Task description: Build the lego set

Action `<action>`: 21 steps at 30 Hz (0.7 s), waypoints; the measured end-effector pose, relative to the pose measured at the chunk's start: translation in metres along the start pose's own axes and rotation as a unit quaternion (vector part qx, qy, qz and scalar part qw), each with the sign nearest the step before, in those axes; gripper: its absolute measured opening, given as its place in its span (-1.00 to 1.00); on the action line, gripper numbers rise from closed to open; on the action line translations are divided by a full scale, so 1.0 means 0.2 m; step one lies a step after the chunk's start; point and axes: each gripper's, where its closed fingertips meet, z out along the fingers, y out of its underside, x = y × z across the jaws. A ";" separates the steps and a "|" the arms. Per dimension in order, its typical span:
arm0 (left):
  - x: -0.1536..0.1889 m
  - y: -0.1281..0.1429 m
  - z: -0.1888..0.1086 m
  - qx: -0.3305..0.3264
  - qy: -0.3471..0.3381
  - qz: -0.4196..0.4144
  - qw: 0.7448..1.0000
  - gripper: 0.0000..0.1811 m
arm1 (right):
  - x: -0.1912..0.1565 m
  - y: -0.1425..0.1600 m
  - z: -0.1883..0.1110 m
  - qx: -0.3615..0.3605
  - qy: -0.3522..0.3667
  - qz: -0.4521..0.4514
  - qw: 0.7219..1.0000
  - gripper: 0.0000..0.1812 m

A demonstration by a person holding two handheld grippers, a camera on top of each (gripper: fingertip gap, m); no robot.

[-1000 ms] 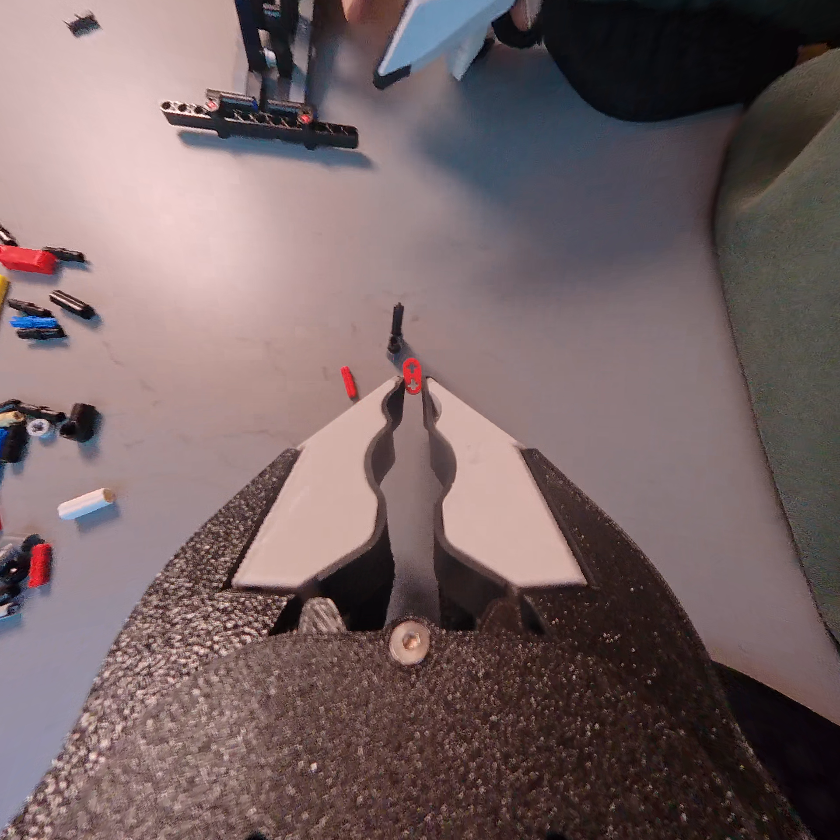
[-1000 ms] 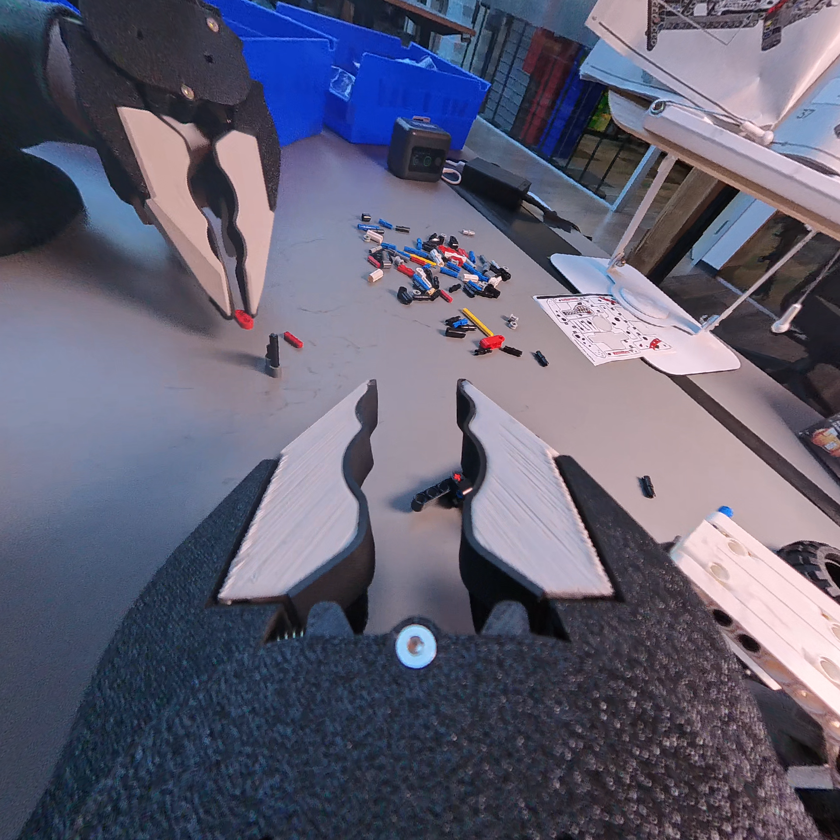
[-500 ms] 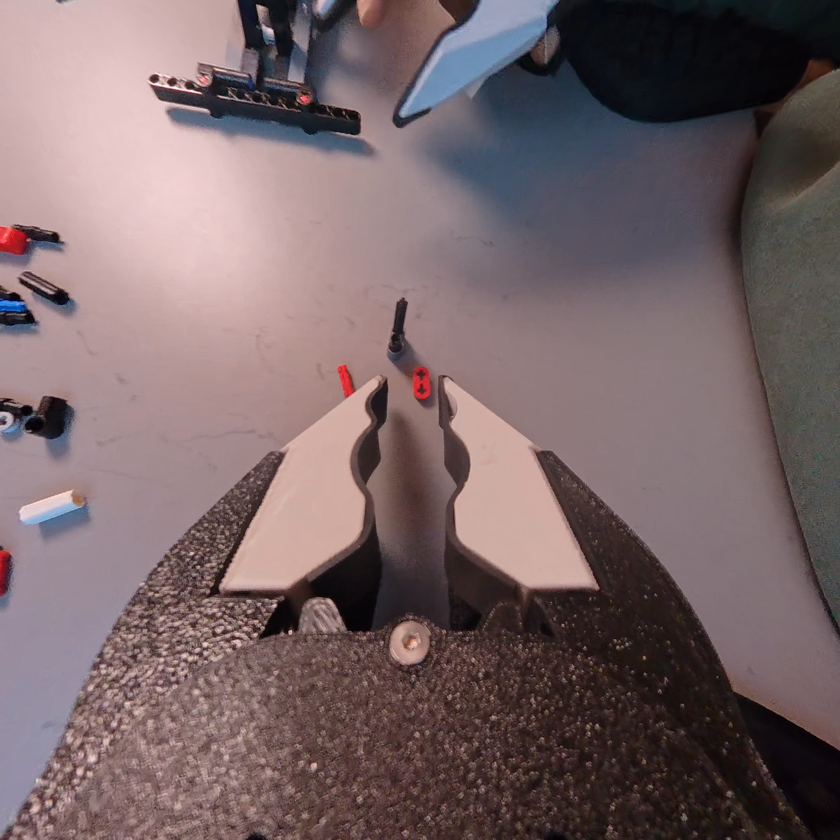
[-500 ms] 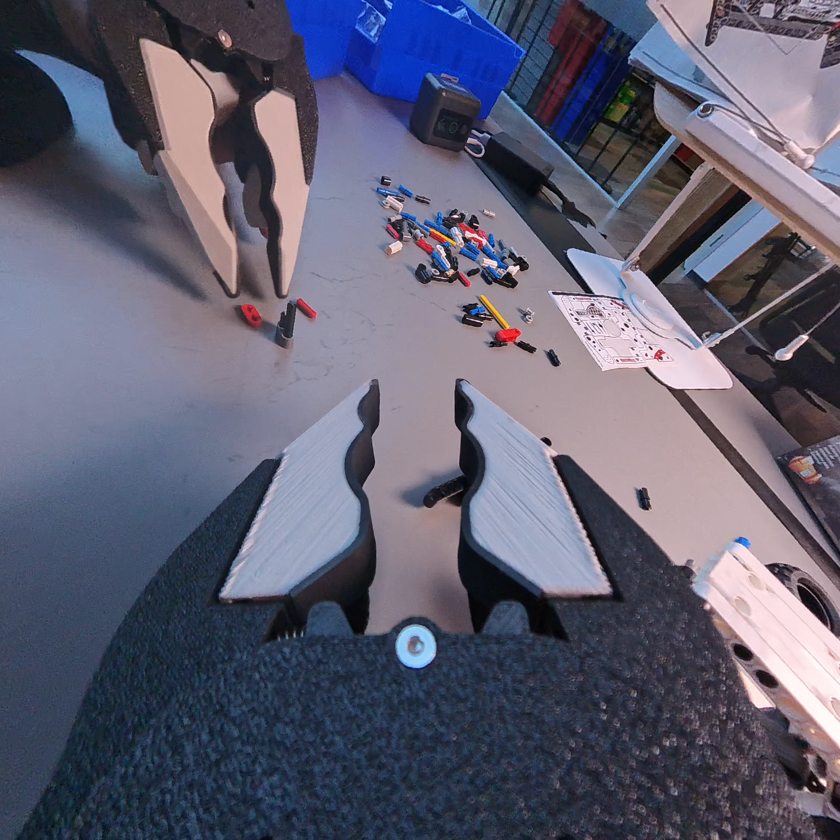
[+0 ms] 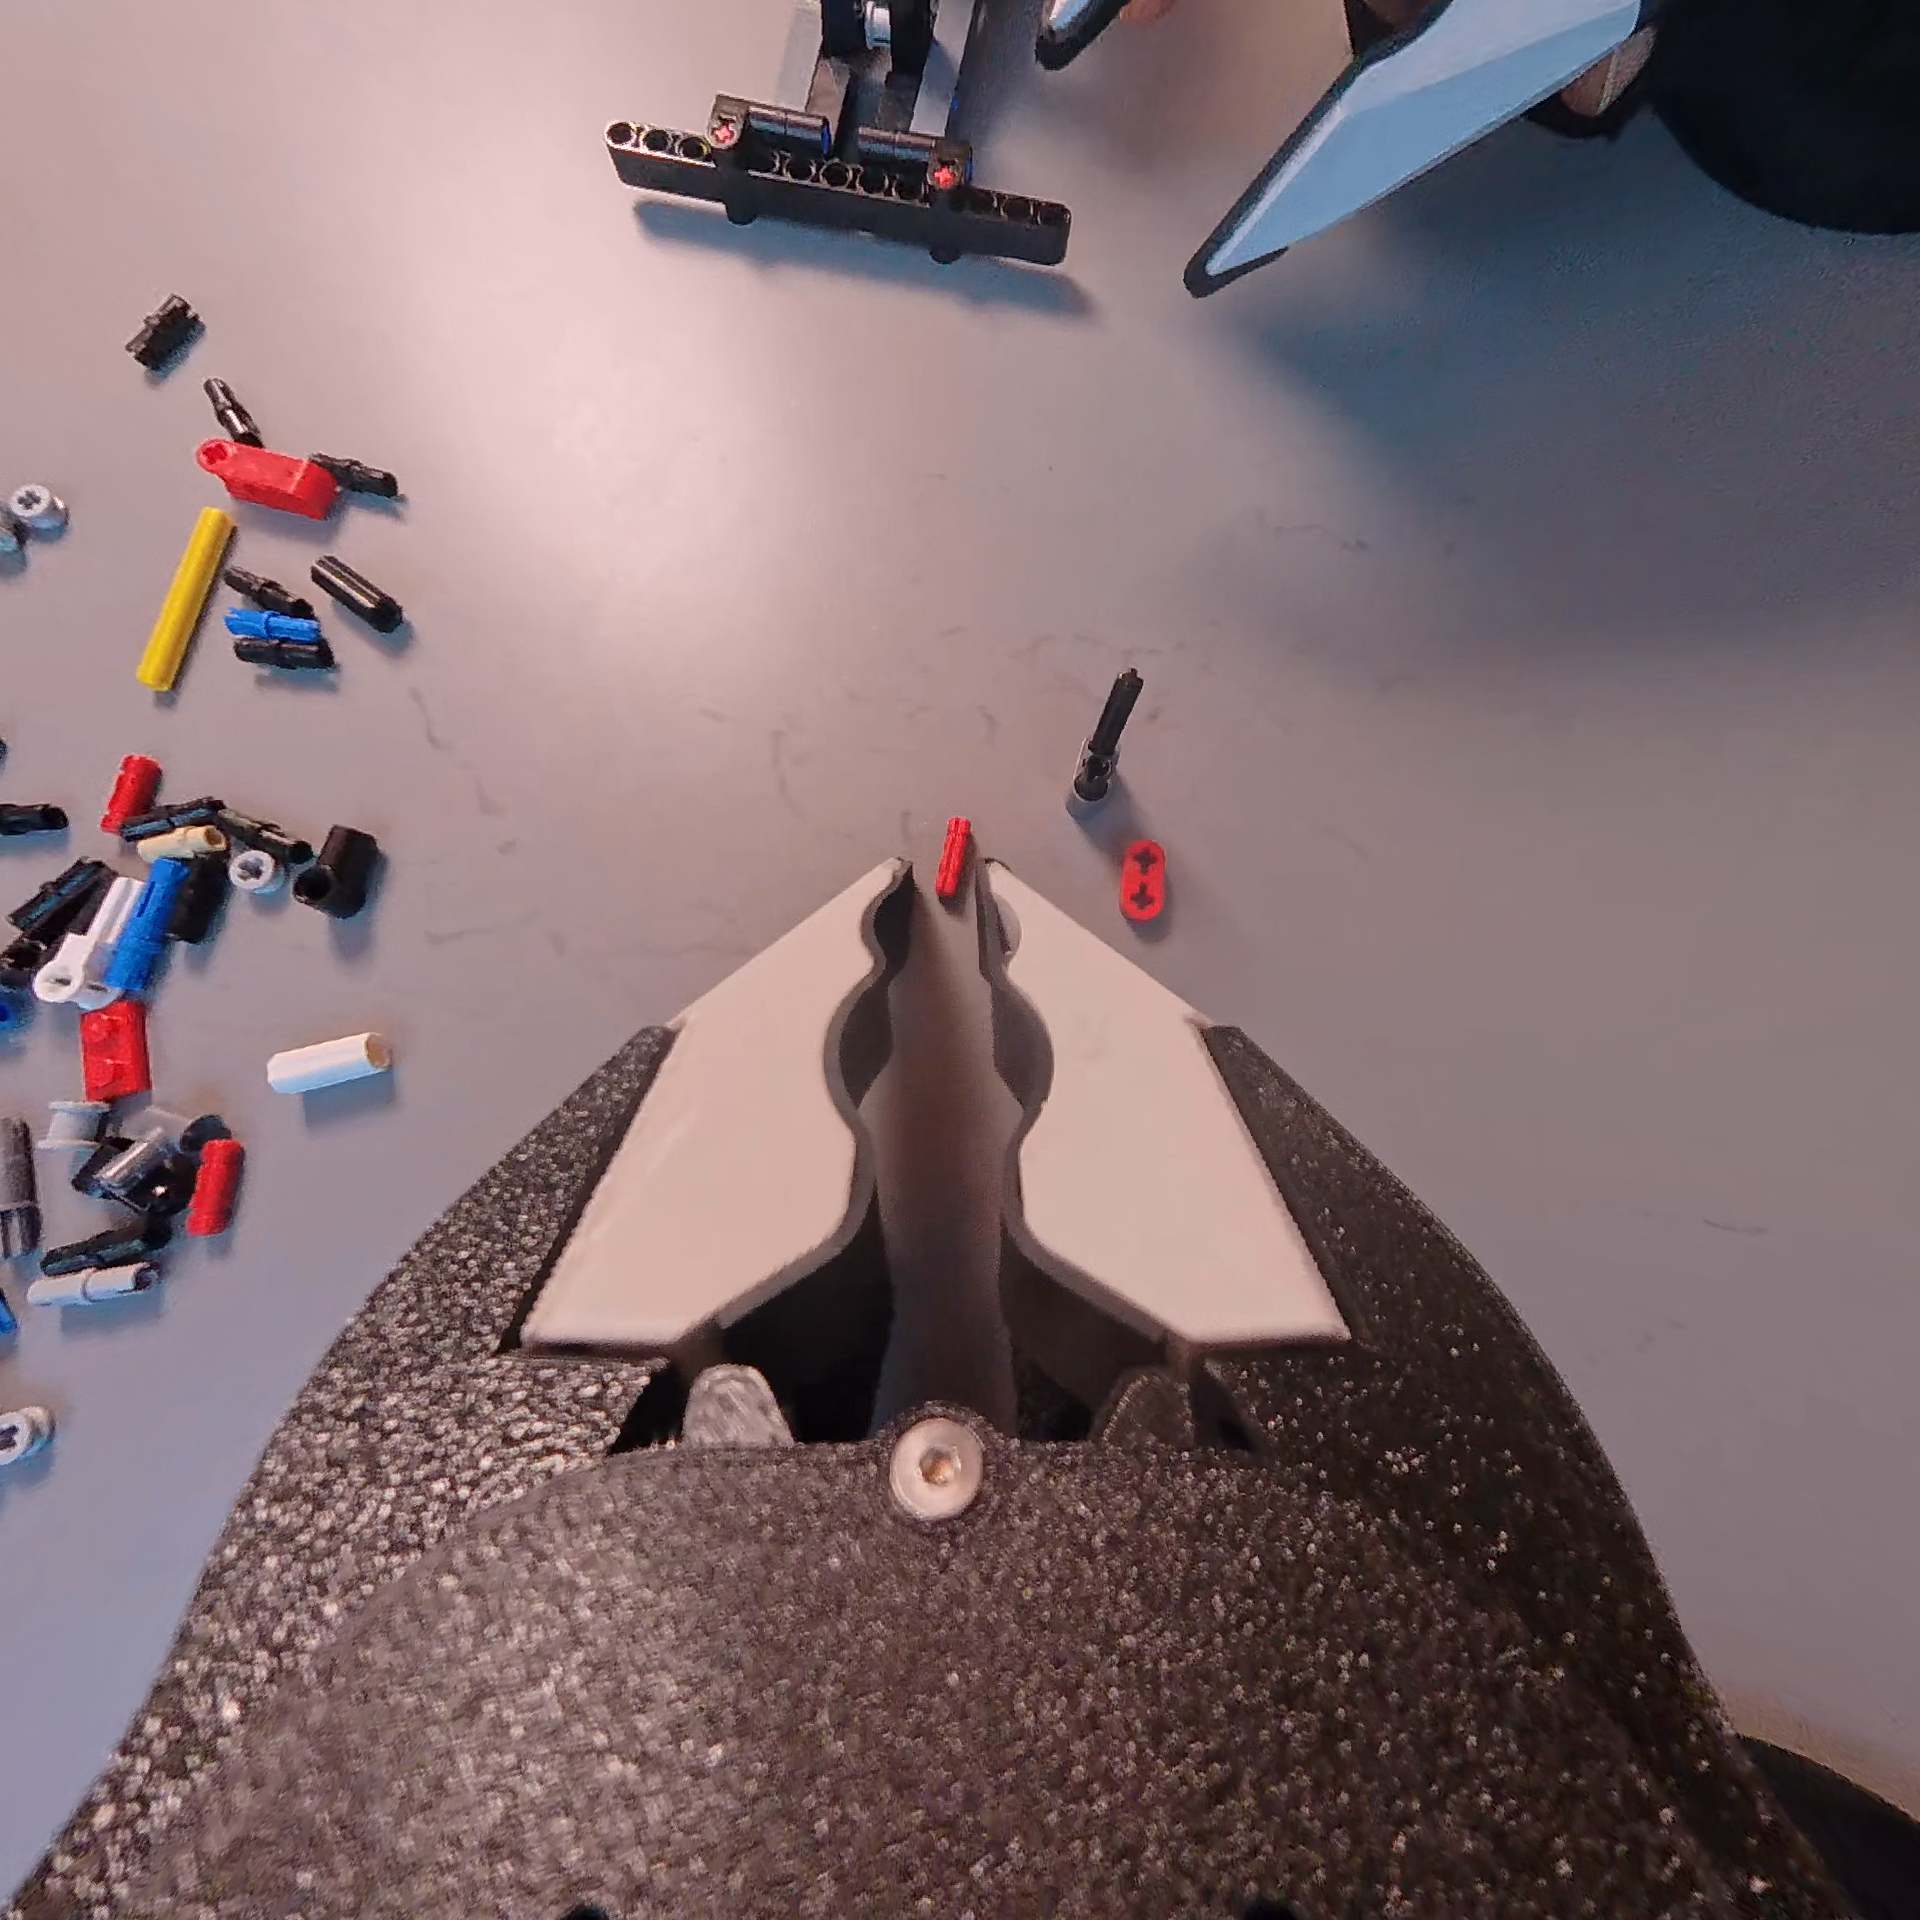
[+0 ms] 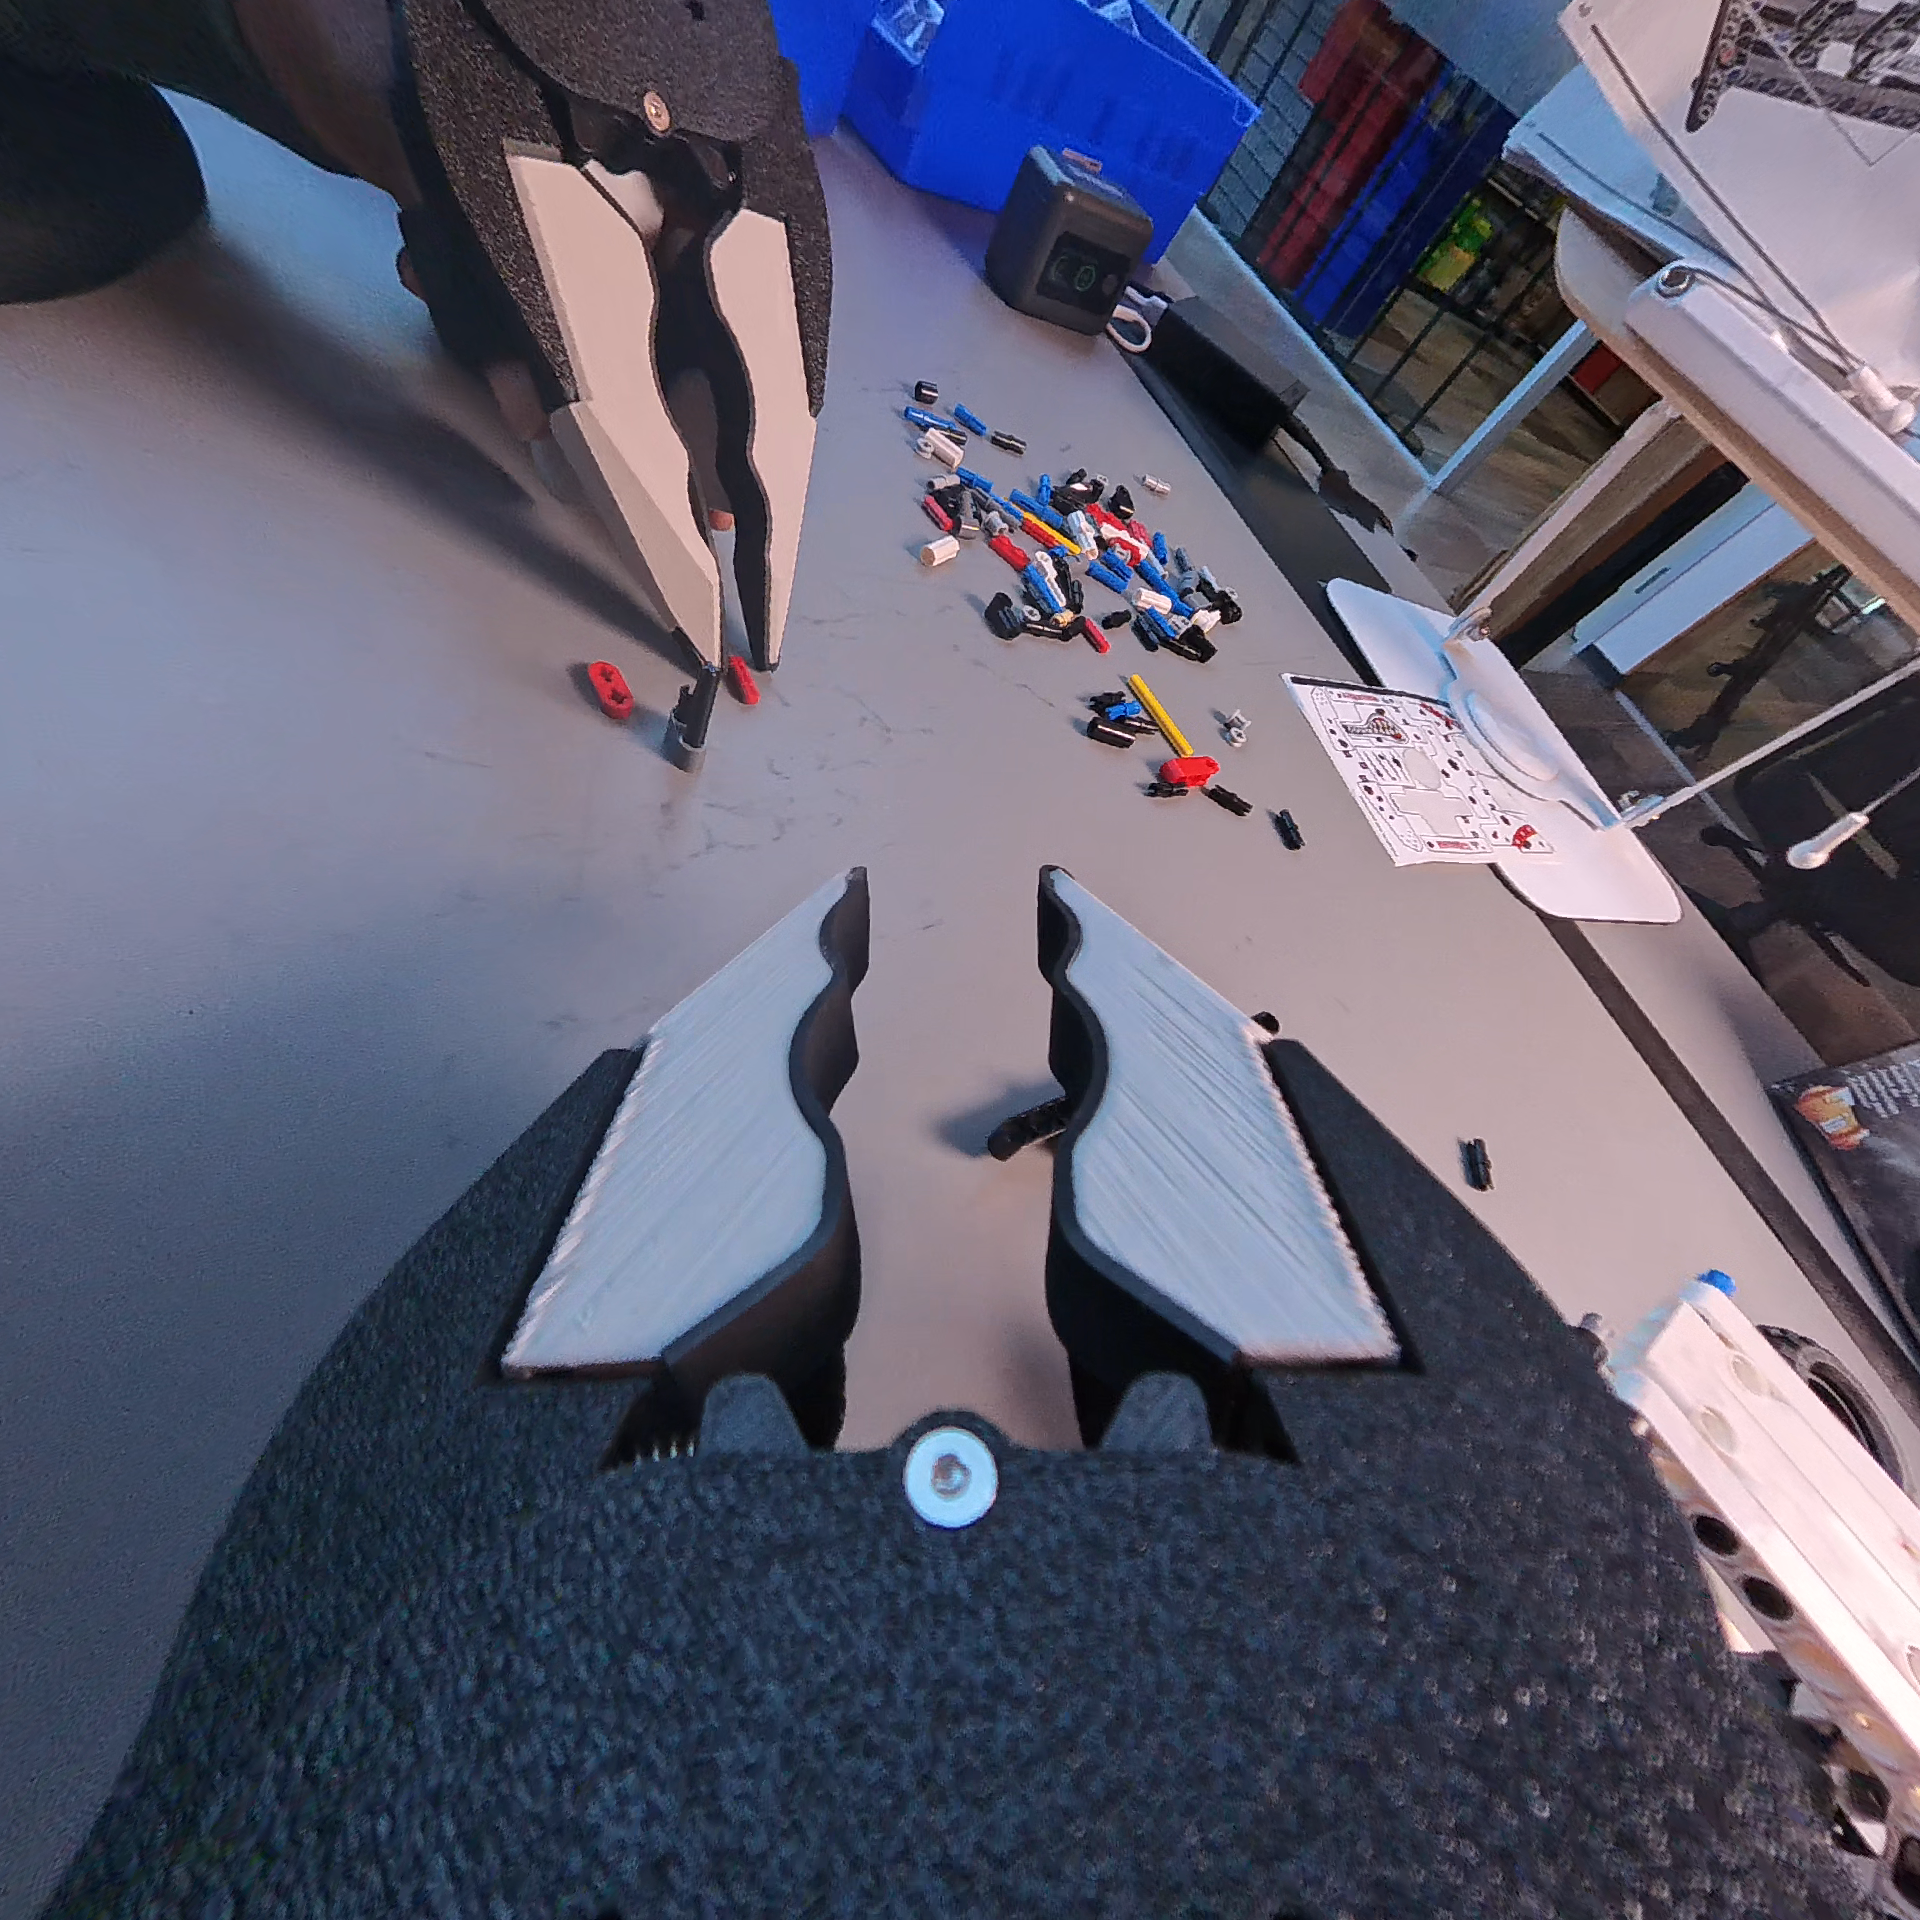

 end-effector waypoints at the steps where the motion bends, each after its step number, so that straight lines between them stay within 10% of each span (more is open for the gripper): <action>1: 0.00 0.00 0.00 -0.001 0.000 0.002 1.000 -0.89 | 0.00 0.00 0.00 -0.001 -0.001 -0.002 1.000 -0.65; 13: 0.02 -0.17 -0.08 0.091 0.019 -0.026 0.995 -0.96 | -0.01 -0.01 0.00 0.004 0.004 -0.006 1.000 -0.67; 21: 0.14 -0.44 -0.22 0.237 0.061 -0.028 0.969 -0.96 | -0.06 -0.34 0.01 0.121 -0.027 0.107 0.987 -0.79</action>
